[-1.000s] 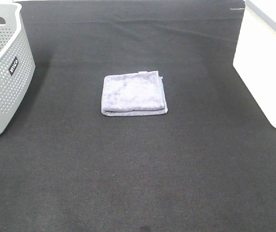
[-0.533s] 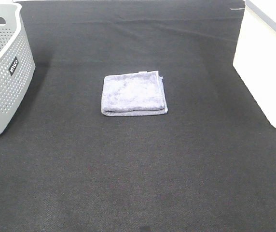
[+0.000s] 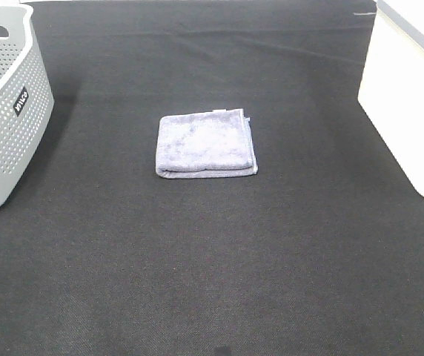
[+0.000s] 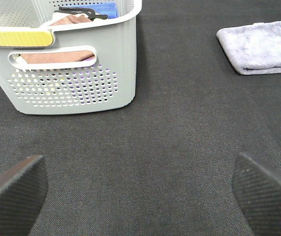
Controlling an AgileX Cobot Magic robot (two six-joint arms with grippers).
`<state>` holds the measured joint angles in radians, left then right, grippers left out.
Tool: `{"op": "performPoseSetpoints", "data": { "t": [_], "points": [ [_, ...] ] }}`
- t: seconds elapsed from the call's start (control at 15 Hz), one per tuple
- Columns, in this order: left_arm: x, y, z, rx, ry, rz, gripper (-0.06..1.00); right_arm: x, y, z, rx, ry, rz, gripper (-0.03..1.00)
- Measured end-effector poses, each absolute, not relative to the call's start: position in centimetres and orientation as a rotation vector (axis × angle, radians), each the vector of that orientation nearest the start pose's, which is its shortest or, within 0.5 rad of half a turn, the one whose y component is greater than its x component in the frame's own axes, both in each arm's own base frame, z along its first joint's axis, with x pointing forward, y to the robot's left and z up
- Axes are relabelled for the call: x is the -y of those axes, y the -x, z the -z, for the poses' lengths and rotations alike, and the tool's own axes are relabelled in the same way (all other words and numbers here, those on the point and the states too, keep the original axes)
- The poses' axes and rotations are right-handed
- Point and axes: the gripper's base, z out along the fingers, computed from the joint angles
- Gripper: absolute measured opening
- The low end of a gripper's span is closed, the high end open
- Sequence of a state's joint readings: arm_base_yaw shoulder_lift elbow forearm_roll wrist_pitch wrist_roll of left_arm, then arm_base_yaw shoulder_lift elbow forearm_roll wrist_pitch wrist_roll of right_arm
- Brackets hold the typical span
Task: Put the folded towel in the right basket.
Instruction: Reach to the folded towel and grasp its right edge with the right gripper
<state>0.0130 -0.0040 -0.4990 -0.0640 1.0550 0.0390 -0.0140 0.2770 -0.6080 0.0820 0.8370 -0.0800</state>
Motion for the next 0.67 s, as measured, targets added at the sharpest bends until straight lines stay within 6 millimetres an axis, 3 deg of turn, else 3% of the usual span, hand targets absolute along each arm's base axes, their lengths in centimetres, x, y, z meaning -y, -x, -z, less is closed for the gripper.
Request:
{"op": "performPoseSetpoints", "data": {
  "t": [0.2,0.4,0.67],
  "points": [
    [0.5,0.5,-27.8,-2.034,-0.029,0.044,0.97,-0.4,-9.6,-34.9,-2.054,0.038,-0.047,0.67],
    [0.5,0.5,-27.8,-2.034,-0.029,0.044,0.97,-0.4,-16.2,-36.8,-2.165,0.037,-0.052,0.67],
    [0.5,0.5,-27.8,-2.034,-0.029,0.044,0.97,-0.3,-25.1,-37.4,-2.318,0.103,-0.037,0.67]
  ]
}}
